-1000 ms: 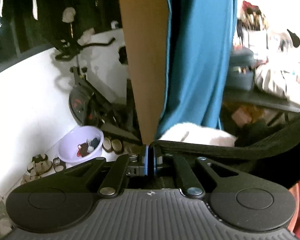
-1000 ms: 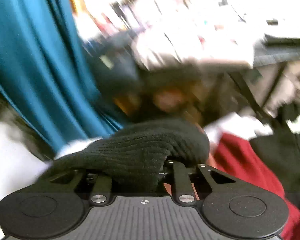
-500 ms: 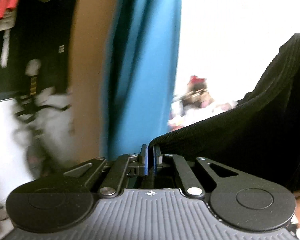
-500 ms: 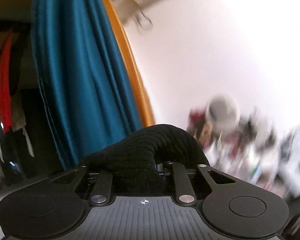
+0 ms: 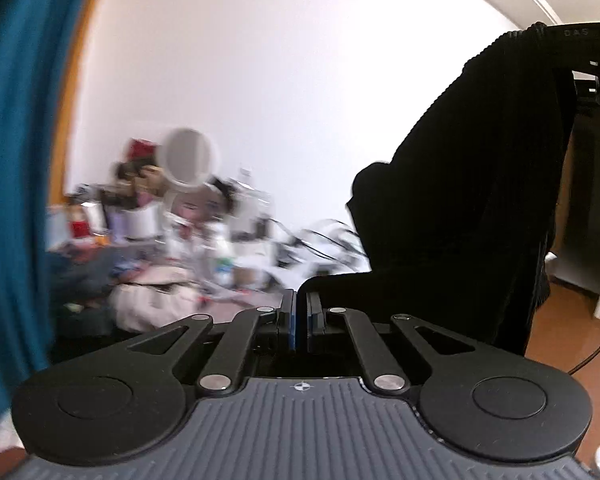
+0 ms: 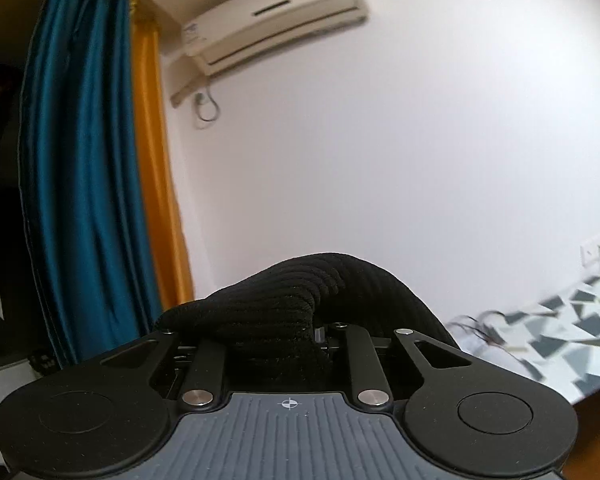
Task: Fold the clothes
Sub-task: 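Lift the black garment with both grippers and carry it to the patterned table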
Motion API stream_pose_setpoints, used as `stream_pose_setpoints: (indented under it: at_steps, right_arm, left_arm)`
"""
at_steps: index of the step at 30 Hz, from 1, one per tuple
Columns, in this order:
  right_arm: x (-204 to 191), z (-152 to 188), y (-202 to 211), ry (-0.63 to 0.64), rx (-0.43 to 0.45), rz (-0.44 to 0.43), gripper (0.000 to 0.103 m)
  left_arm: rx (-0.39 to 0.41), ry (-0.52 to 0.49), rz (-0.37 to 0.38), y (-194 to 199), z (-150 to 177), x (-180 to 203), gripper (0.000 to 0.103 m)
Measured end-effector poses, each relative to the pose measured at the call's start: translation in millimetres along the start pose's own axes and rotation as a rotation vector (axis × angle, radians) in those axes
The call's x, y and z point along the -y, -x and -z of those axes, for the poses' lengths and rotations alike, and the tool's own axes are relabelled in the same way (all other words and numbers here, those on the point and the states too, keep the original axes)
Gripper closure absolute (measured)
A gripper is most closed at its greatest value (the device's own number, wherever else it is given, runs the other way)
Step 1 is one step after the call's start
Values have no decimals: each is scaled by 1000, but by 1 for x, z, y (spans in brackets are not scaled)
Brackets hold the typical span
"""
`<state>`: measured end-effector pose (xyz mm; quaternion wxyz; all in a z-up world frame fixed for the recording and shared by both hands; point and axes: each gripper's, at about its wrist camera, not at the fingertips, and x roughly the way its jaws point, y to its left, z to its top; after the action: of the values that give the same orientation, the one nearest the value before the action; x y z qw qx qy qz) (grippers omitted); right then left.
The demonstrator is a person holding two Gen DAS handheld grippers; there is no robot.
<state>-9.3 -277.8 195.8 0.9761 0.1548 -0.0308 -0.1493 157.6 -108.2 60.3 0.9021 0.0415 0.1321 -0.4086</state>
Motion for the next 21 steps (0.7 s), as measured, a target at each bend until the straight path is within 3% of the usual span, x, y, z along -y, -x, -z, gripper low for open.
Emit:
stream_pose_setpoints:
  at_steps: [7, 12, 16, 21]
  right_arm:
    - [142, -28, 108, -58, -27, 0, 87]
    - [220, -60, 188, -40, -11, 81, 87]
    - [264, -89, 228, 17, 29, 166, 87]
    - [314, -121, 246, 77, 71, 282, 87]
  left_arm:
    - [-138, 26, 86, -73, 12, 159, 98]
    - [-131, 25, 183, -104, 10, 245, 98]
    - [-114, -17, 264, -137, 6, 298, 98]
    - [-93, -13, 349, -179, 1, 346, 98]
